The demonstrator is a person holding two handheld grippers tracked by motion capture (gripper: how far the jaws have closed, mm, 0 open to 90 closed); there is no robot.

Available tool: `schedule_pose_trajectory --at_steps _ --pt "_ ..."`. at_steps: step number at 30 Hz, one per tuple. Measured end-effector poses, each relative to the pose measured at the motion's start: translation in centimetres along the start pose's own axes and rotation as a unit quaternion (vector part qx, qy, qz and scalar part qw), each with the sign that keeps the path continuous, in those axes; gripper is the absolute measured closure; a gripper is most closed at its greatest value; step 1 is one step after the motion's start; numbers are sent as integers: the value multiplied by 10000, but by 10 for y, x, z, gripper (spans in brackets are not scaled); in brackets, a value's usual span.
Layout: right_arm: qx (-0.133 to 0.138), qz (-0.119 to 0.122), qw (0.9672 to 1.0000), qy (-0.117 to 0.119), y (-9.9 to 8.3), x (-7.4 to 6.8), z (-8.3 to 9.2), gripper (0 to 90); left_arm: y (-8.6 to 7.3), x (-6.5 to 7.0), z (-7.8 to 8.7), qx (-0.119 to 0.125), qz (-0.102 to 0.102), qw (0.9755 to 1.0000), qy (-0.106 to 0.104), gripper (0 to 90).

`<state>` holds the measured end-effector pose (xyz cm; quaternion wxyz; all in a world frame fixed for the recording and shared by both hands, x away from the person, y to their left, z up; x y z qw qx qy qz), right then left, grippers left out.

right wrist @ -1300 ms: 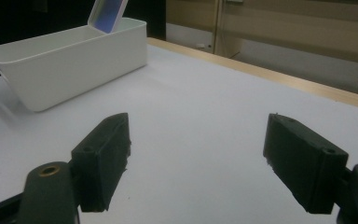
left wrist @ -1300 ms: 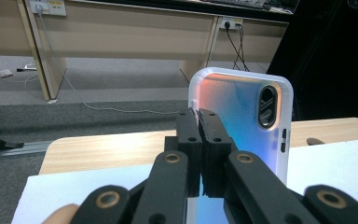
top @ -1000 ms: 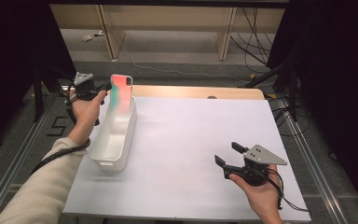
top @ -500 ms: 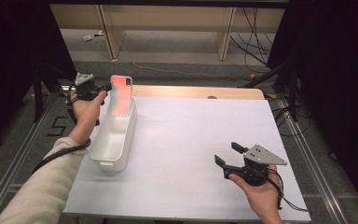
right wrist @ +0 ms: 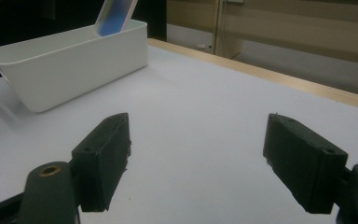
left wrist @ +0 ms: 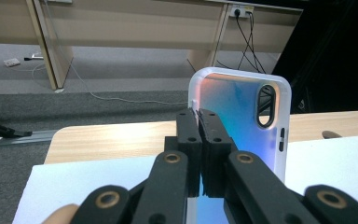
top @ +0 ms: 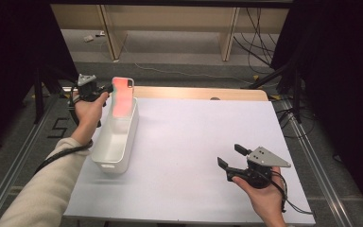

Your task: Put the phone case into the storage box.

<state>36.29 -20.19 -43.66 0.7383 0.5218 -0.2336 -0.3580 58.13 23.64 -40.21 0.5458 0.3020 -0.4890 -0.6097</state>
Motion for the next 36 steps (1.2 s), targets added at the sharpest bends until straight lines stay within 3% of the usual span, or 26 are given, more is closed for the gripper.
schedule_pose_trajectory --at_steps 7,36 --pt "68 -24 10000 9 1 -1 -1 242 -3 -2 -3 -16 54 10000 9 877" --pt "55 5 10000 -11 1 0 1 230 -3 0 -13 -102 -61 9999 46 876"
Point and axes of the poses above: each handheld gripper's, and its own axes: z roughly backward along the jaws, y roughly out of its top, x roughly to its right, the point moved 6 cm from there along -z, roughly forward along the jaws, and after that the axes turned 1 degree about y, right-handed, at the moved point
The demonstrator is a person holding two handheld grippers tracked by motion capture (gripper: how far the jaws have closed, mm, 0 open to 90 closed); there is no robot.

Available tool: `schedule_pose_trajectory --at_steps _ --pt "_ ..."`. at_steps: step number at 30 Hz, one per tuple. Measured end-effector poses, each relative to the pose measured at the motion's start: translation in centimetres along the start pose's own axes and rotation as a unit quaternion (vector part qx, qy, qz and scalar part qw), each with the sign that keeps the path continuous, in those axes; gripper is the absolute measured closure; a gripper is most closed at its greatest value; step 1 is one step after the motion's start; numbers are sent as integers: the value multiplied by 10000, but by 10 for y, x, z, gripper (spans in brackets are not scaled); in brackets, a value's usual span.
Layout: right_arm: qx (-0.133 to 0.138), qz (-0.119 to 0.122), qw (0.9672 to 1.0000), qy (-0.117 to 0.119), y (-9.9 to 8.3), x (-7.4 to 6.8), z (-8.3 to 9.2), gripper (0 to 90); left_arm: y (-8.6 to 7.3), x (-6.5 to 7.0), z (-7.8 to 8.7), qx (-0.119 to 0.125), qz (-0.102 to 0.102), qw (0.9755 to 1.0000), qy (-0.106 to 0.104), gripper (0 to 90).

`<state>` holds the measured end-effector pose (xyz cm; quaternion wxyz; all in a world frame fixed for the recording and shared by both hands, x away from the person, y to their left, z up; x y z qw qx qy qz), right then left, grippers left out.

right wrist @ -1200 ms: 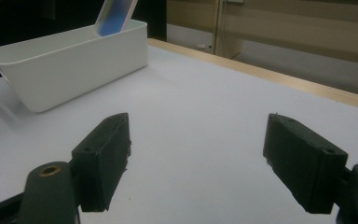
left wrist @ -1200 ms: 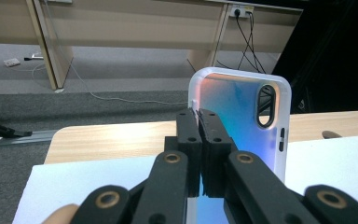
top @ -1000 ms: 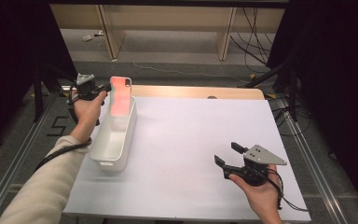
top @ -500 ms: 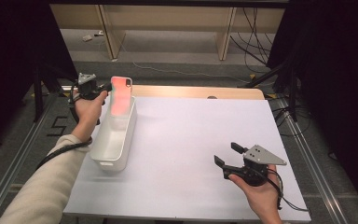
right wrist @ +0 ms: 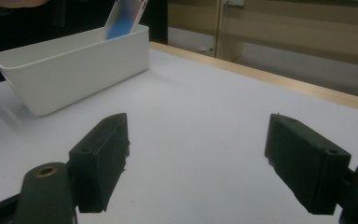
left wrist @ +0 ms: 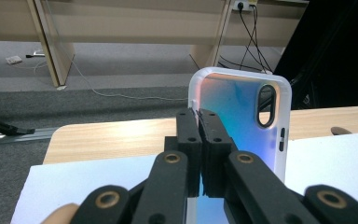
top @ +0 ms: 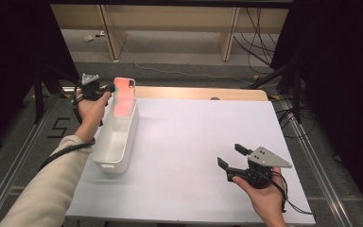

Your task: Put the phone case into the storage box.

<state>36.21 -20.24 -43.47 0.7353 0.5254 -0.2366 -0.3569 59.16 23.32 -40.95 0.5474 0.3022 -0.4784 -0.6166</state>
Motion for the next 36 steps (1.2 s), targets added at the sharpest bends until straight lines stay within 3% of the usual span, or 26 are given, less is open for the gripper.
schedule_pose_trajectory --at_steps 6,15,17,36 --pt "62 -65 10000 33 0 -1 -1 220 -3 -3 -1 -33 26 10000 21 876" --pt "-125 -81 9999 10 0 0 4 195 -6 -4 -4 -76 49 9999 57 876" --pt "47 -75 10000 25 0 0 0 184 -7 -5 -4 -85 44 9999 55 876" --pt "5 -12 10000 16 -1 0 0 160 -11 -6 -10 -173 43 9998 102 874"
Point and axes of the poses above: each handheld gripper's, and its own axes: z roughly backward along the jaws, y roughly out of its top, x roughly to its right, the point moved 6 cm from there along -z, roughly forward along the jaws, and after that the axes turned 1 degree about y, right-handed, at the moved point
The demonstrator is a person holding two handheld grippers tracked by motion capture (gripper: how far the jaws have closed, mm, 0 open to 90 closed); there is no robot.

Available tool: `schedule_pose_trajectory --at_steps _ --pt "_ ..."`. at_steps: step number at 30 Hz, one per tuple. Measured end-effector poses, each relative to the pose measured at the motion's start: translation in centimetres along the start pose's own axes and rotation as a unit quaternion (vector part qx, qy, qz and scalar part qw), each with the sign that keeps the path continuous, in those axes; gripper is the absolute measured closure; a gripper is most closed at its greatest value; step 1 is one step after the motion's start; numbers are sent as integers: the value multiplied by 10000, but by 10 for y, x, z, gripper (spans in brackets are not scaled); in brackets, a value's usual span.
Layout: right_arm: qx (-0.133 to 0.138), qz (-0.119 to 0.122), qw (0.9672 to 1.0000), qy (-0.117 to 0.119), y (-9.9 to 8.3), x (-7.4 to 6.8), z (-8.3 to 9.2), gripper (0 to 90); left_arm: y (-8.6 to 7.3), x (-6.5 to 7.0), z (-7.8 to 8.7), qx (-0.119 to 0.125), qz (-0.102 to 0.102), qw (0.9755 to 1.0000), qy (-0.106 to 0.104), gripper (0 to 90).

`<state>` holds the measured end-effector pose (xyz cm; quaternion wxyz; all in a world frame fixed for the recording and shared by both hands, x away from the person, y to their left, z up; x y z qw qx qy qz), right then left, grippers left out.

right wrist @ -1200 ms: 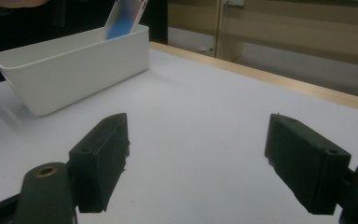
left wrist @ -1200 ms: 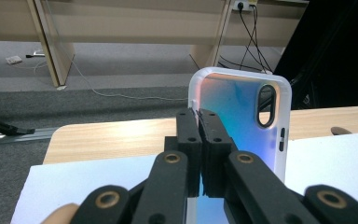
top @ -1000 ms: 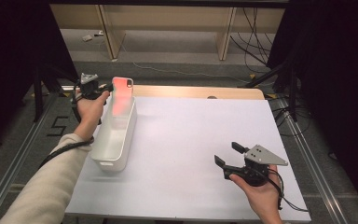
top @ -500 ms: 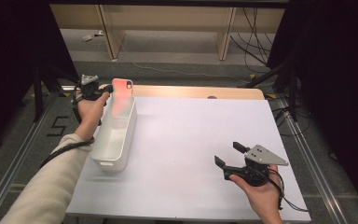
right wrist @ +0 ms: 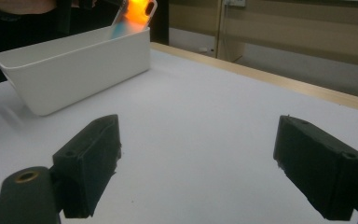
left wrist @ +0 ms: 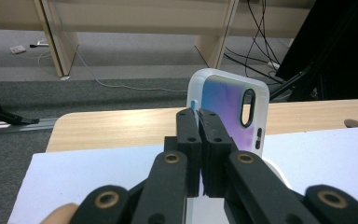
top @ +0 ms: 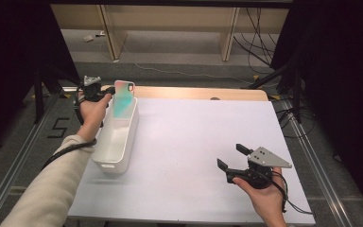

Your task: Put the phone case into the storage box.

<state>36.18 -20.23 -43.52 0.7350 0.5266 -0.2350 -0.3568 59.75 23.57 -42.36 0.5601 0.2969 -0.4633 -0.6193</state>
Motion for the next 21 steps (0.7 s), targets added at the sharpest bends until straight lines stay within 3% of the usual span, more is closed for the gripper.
schedule_pose_trajectory --at_steps 21 --pt "-10 26 10000 5 0 0 0 160 -3 1 -6 -100 -12 9999 53 873"
Point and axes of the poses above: each handheld gripper's, and its own axes: z roughly backward along the jaws, y roughly out of its top, x roughly to its right, the point moved 6 cm from there along -z, roughly forward along the jaws, and after that the axes turned 1 degree about y, right-handed, at the moved point
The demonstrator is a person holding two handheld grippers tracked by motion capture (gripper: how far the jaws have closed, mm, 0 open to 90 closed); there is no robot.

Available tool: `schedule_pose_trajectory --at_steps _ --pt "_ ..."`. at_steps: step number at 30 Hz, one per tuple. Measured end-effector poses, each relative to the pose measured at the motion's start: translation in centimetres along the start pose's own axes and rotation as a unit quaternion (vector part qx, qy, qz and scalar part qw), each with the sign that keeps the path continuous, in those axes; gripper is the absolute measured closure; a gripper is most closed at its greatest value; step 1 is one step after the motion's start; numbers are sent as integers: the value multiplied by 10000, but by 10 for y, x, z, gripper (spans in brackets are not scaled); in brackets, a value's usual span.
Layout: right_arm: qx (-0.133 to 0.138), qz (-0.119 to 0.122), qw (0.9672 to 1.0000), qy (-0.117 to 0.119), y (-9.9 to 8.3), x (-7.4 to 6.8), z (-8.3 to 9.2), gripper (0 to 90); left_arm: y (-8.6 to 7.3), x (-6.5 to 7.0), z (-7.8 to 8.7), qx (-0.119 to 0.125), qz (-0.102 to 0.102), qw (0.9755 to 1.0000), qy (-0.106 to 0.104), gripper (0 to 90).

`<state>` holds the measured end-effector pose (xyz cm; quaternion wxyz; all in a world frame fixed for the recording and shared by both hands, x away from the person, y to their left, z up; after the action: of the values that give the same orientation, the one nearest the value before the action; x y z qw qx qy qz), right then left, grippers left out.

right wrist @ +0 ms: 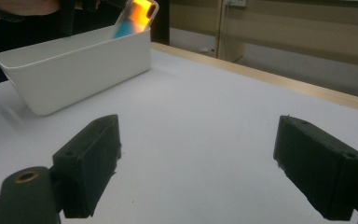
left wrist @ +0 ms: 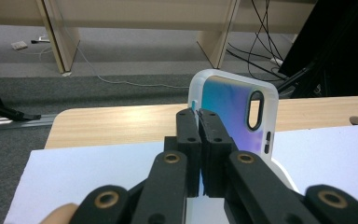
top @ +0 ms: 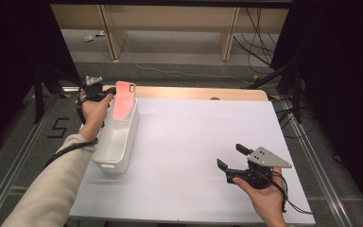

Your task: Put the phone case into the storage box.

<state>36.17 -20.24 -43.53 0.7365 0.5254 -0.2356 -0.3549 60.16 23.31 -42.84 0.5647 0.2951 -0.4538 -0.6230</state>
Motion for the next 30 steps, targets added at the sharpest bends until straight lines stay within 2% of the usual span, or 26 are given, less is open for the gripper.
schedule_pose_trajectory --at_steps 13,16,20,22,26,29,30 --pt "-4 -4 10000 12 0 0 0 160 -3 -1 -3 -202 -11 9998 -8 857" --pt "-4 -12 10000 11 0 0 0 160 -3 -1 -2 -261 -91 9996 39 825" --pt "27 -6 10000 -19 0 -1 -1 160 -4 -1 -1 -290 -122 9995 14 743" --pt "-40 -18 10000 -11 0 0 0 160 -4 0 1 -297 -113 9995 12 672" --pt "67 -55 9999 51 0 -2 -3 160 -2 0 8 -283 -104 9995 -62 553" --pt "50 -67 9999 61 0 -2 -2 159 2 1 15 -210 140 9993 -262 475" --pt "40 -77 9999 54 0 -2 -2 159 3 1 17 -196 136 9993 -287 445"
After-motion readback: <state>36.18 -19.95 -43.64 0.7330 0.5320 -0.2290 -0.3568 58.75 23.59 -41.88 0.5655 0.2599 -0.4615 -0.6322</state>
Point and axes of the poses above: each handheld gripper's, and its own axes: z roughly backward along the jaws, y roughly out of its top, x roughly to its right, the point moved 6 cm from there along -z, roughly forward along the jaws, and after that the axes turned 1 degree about y, right-handed, at the moved point
